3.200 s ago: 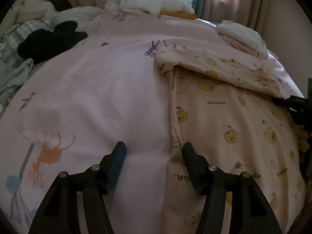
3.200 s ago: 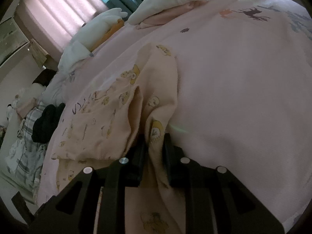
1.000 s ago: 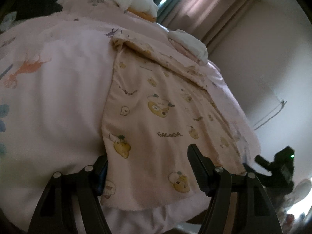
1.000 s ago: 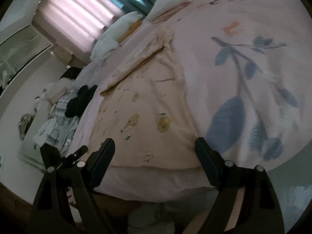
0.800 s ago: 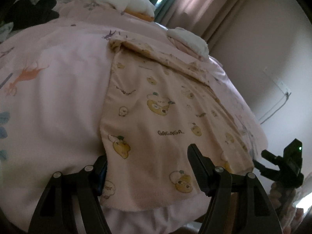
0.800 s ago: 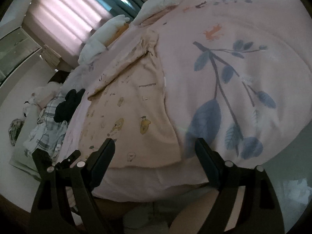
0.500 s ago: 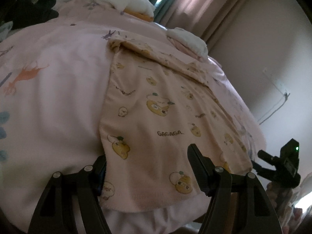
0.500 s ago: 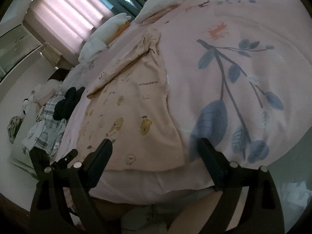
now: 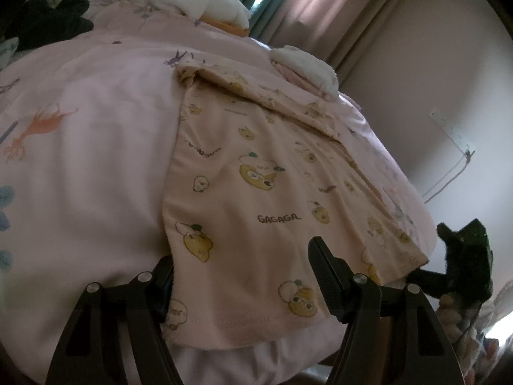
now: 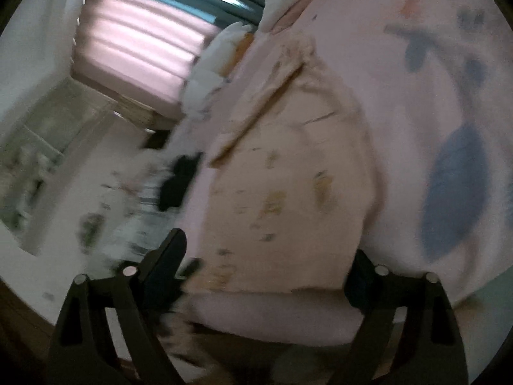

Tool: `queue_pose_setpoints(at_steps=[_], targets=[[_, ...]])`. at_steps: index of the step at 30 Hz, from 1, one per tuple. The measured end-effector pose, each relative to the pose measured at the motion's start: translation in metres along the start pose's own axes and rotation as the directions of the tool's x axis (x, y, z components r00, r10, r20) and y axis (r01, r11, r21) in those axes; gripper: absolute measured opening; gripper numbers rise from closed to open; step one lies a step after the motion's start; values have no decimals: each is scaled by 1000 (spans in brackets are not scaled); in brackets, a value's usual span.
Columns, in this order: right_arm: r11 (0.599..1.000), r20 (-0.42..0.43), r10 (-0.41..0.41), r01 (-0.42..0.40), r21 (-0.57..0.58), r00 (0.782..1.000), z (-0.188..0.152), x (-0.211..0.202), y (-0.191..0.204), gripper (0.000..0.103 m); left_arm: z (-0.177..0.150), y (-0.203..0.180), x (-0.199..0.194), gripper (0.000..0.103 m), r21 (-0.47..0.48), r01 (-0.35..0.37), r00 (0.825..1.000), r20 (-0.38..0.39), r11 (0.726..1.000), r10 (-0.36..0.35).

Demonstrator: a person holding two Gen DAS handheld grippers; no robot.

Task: Fold small clothes

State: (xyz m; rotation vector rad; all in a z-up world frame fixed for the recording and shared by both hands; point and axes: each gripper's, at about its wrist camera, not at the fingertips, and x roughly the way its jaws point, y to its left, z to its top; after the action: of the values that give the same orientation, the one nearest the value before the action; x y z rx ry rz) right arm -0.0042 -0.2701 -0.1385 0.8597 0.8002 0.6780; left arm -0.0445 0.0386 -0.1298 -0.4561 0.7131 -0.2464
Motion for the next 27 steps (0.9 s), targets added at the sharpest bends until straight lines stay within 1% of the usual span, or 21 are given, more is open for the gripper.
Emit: queue_pose_setpoints(at_steps=[1, 2, 4, 5, 6, 10, 12, 14, 15, 16, 17, 18, 19, 20, 21, 22, 23, 24, 25, 26, 27], targets=[[1000, -1, 11, -11, 13, 1000, -1, 4, -1, 83, 0, 1, 0, 70, -9, 3, 1000, 3, 1000, -3], [1000, 6, -17, 17, 4, 1000, -2, 6, 0, 75, 0, 3, -1, 70, -36, 9, 1000, 13, 999, -9], [994, 23, -103, 103, -28, 994, -5, 9, 5, 66, 1, 8, -3, 65, -82, 18, 999, 32, 996, -16], [993, 31, -108, 109, -32, 994, -5, 9, 6, 66, 1, 11, -4, 58, -113, 12, 999, 40, 994, -7], [994, 38, -106, 108, -33, 994, -6, 7, 7, 66, 1, 14, -5, 55, -133, 12, 999, 41, 991, -7], [987, 68, -150, 154, -52, 986, -10, 9, 11, 63, 3, 20, -8, 52, -204, 73, 997, 39, 976, -66], [974, 95, -197, 206, -92, 976, -13, 13, 14, 61, 2, 22, -7, 52, -254, 183, 983, 38, 950, -179], [966, 122, -222, 235, -107, 967, -14, 16, 16, 59, 0, 26, -5, 52, -299, 256, 966, 41, 919, -255], [963, 129, -229, 244, -114, 965, -12, 17, 17, 57, 0, 27, -6, 52, -316, 270, 962, 51, 909, -268], [957, 134, -244, 261, -125, 960, -11, 18, 17, 52, 0, 29, -5, 52, -331, 278, 960, 54, 902, -276], [951, 137, -262, 279, -132, 955, -10, 17, 15, 44, 0, 32, -5, 46, -351, 293, 954, 54, 889, -294], [948, 138, -272, 290, -134, 952, -8, 17, 12, 41, -1, 35, -5, 43, -369, 310, 948, 53, 876, -313], [947, 132, -275, 292, -133, 952, -6, 17, 10, 38, -1, 39, -4, 42, -393, 337, 937, 56, 855, -343], [954, 121, -260, 275, -123, 958, -5, 15, 7, 40, -4, 43, -4, 42, -424, 379, 919, 65, 823, -390], [964, 111, -237, 248, -96, 965, -2, 10, 3, 40, -7, 46, -3, 41, -457, 423, 895, 76, 783, -440], [971, 103, -224, 231, -65, 969, -1, 6, -1, 41, -10, 48, -3, 41, -478, 448, 879, 81, 756, -471], [978, 90, -207, 210, -20, 974, 2, 0, -6, 42, -15, 47, -2, 41, -489, 456, 872, 75, 744, -484], [983, 80, -183, 182, 19, 980, 4, -6, -11, 43, -16, 44, -2, 41, -484, 443, 878, 65, 754, -474], [988, 70, -149, 145, 58, 986, 6, -12, -16, 50, -17, 38, -2, 41, -461, 409, 897, 44, 787, -440], [990, 59, -123, 118, 74, 991, 5, -17, -17, 59, -15, 33, -2, 41, -442, 388, 908, 35, 809, -417], [993, 45, -92, 88, 82, 995, 5, -20, -18, 62, -13, 25, -1, 42, -413, 363, 921, 22, 836, -389]])
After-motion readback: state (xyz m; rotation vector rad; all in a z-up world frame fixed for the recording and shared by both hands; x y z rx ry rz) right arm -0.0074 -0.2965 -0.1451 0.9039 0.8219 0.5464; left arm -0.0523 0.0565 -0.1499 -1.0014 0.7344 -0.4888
